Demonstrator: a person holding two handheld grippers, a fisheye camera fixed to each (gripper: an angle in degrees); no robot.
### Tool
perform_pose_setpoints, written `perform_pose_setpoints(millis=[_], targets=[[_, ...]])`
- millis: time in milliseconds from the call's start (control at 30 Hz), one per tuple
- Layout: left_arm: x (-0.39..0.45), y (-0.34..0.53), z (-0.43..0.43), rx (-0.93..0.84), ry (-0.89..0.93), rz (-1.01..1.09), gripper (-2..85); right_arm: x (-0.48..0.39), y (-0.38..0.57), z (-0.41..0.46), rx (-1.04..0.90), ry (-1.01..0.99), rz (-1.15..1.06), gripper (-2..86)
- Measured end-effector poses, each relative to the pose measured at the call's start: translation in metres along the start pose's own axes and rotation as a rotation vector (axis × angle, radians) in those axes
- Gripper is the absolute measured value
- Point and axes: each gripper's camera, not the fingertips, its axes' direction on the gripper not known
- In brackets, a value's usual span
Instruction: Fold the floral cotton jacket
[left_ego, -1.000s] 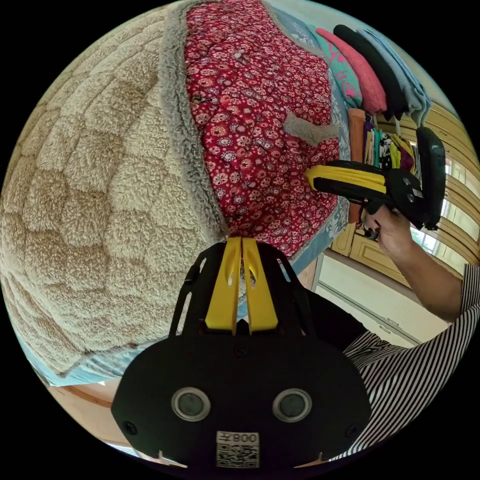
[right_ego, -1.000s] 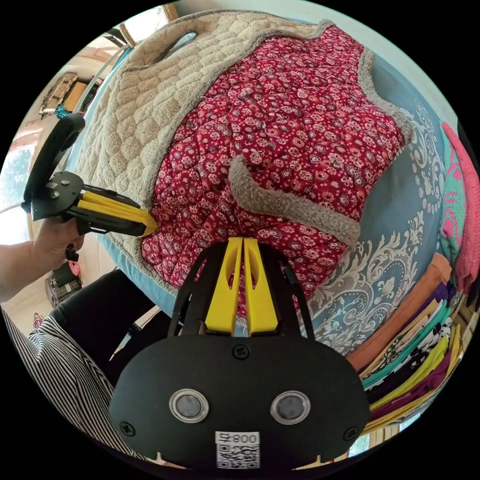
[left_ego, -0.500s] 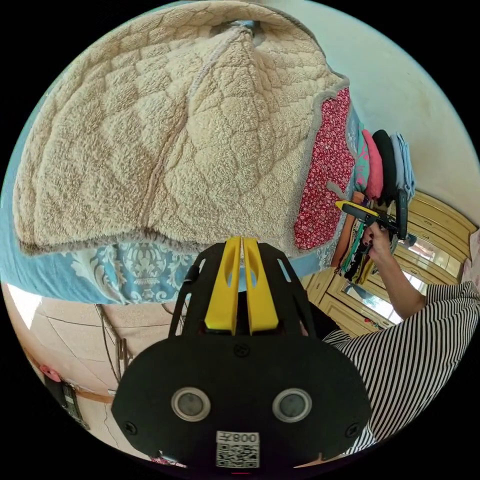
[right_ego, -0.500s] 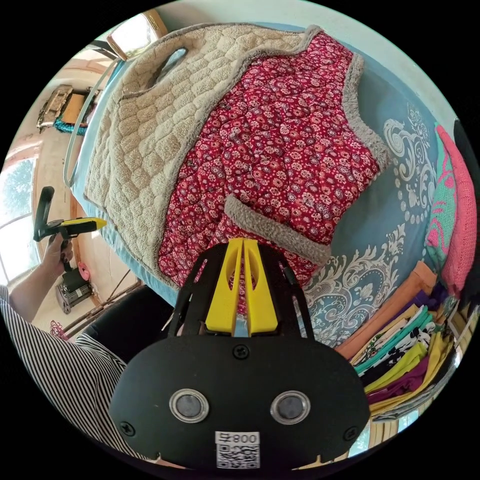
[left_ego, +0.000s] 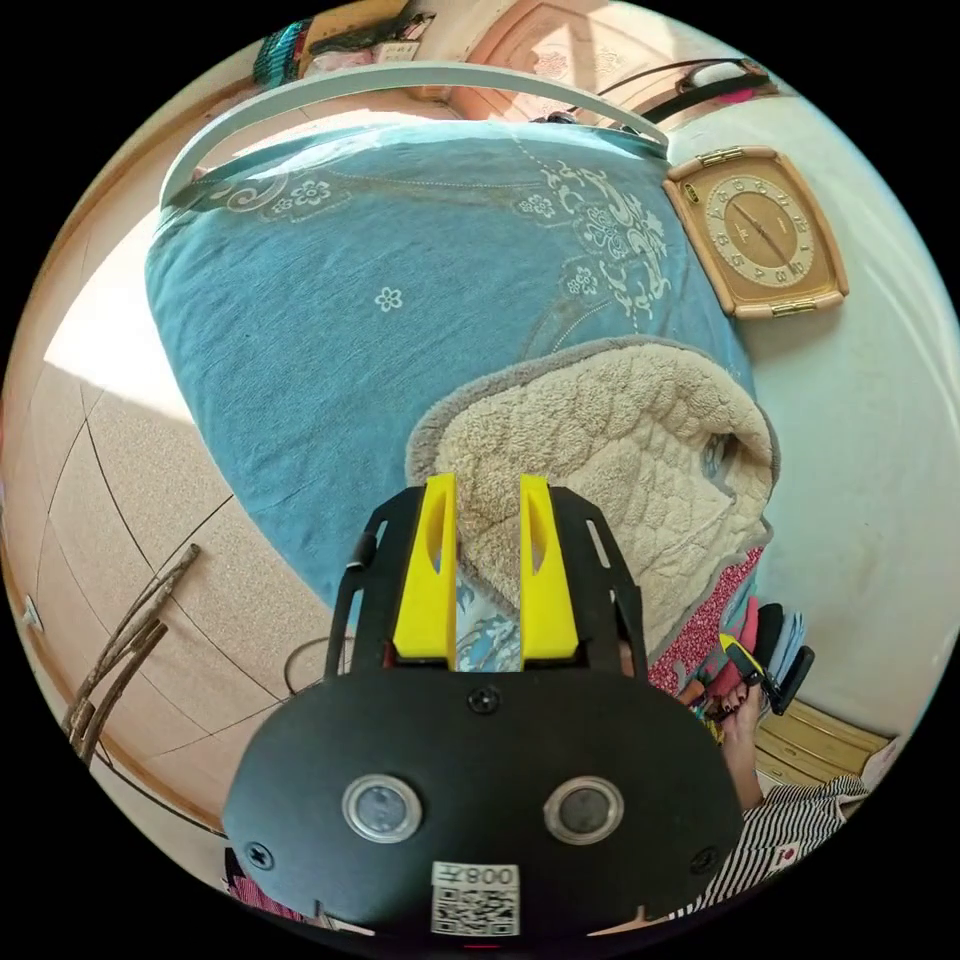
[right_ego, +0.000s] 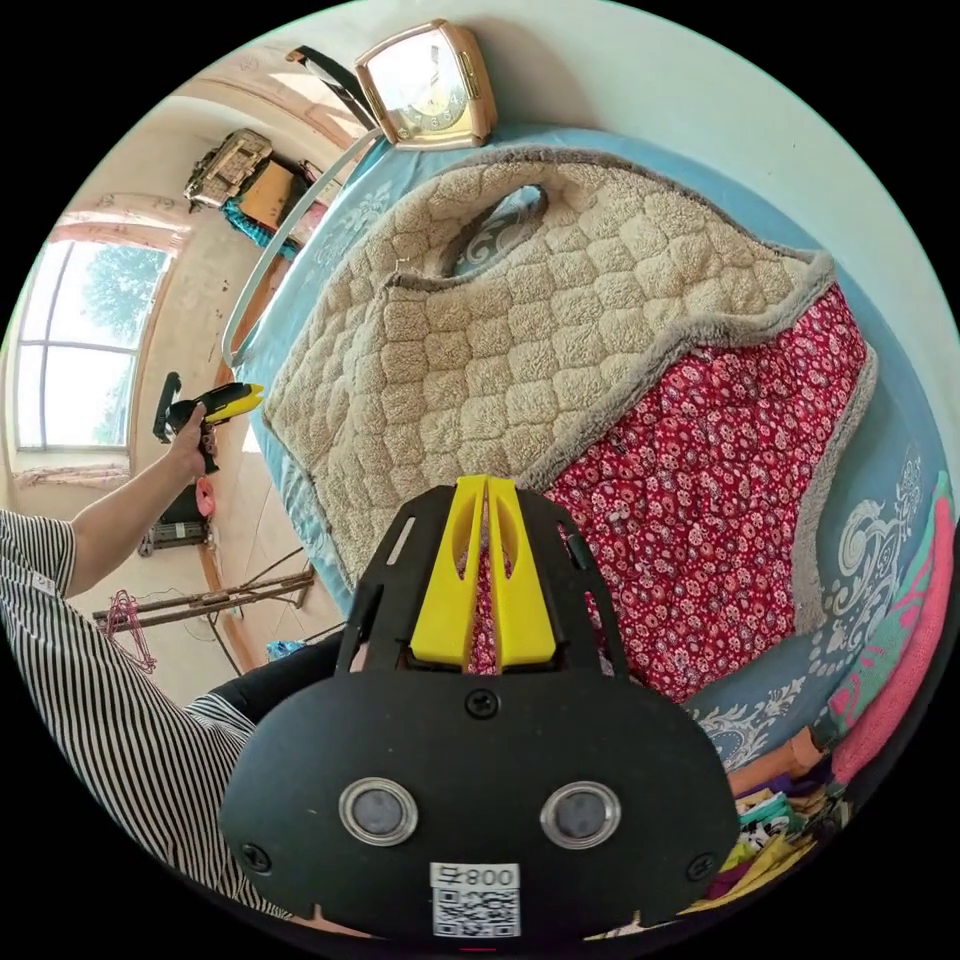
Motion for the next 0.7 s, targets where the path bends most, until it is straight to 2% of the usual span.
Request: perform_pose_setpoints(millis=[100,200,300,367,500,700], targets=[[-0.024,-0.017,-0.004,0.023,-0.059,-0.022,8.6,-0.018,-0.031,0.005,0.017,-0.059,-0.049,1.1],[-0.044,-0.025,0.014,-0.063,-0.054,-0.049,8.0,-0.036,-0.069,0.01,0.034,-0.11,-0.1,3.1],[-0.052,-0.021,0.01,-0.039,-0.073,0.002,6.7,-0.06,-0.116,0.01,0.071,-0.133,-0.158,5.1],[-0.058,-0.019,0.01,-0.075,-0.023,0.045,5.8,-0.074,-0.147,0.01,0.098,-0.136,-0.191,5.6],[-0.07,-0.002,-0.004,-0.012,0.089,0.081,4.7,-0.111,-0.225,0.017,0.123,-0.069,-0.267,6.7],[-0.068,0.025,-0.024,0.046,0.194,0.176,4.4,-0.149,-0.31,0.067,-0.033,-0.066,-0.273,9.0]])
